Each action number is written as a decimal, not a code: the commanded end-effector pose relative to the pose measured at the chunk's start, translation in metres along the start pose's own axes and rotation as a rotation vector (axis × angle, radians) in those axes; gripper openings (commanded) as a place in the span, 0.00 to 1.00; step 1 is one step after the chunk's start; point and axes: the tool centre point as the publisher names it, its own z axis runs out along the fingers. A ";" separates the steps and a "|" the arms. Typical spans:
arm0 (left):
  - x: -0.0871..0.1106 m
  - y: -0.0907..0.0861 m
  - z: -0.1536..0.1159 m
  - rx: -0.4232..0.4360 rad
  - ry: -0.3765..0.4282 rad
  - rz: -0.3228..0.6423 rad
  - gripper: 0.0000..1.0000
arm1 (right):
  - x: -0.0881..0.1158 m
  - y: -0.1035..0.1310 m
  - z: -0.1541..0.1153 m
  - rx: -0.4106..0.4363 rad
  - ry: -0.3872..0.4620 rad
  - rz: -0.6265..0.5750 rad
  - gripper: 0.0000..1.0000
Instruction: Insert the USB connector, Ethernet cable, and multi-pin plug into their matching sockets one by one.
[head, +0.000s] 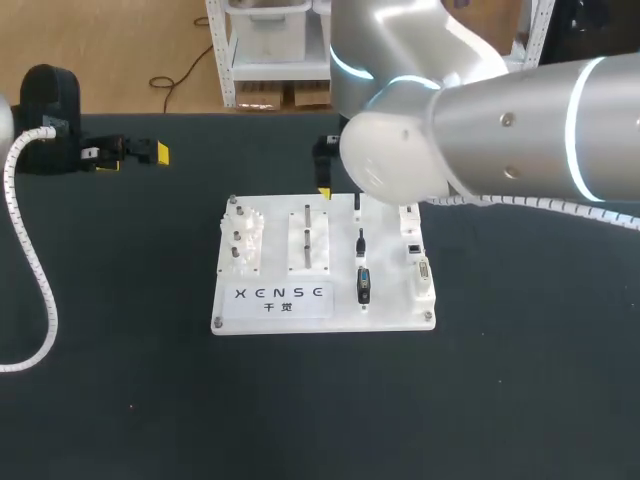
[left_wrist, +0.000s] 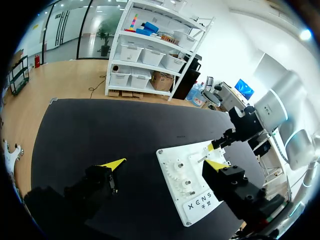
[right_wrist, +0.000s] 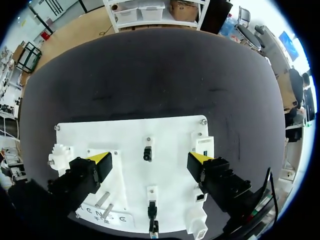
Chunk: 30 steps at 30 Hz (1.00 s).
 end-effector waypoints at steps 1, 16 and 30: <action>0.000 0.000 0.000 0.000 0.000 0.000 1.00 | -0.008 0.005 0.006 0.018 0.027 0.001 1.00; 0.000 0.000 0.000 0.000 0.000 0.000 1.00 | -0.004 -0.001 0.012 0.034 0.049 0.013 0.43; 0.000 0.000 0.000 0.000 0.000 0.000 1.00 | 0.004 -0.003 0.016 0.024 0.055 0.012 0.31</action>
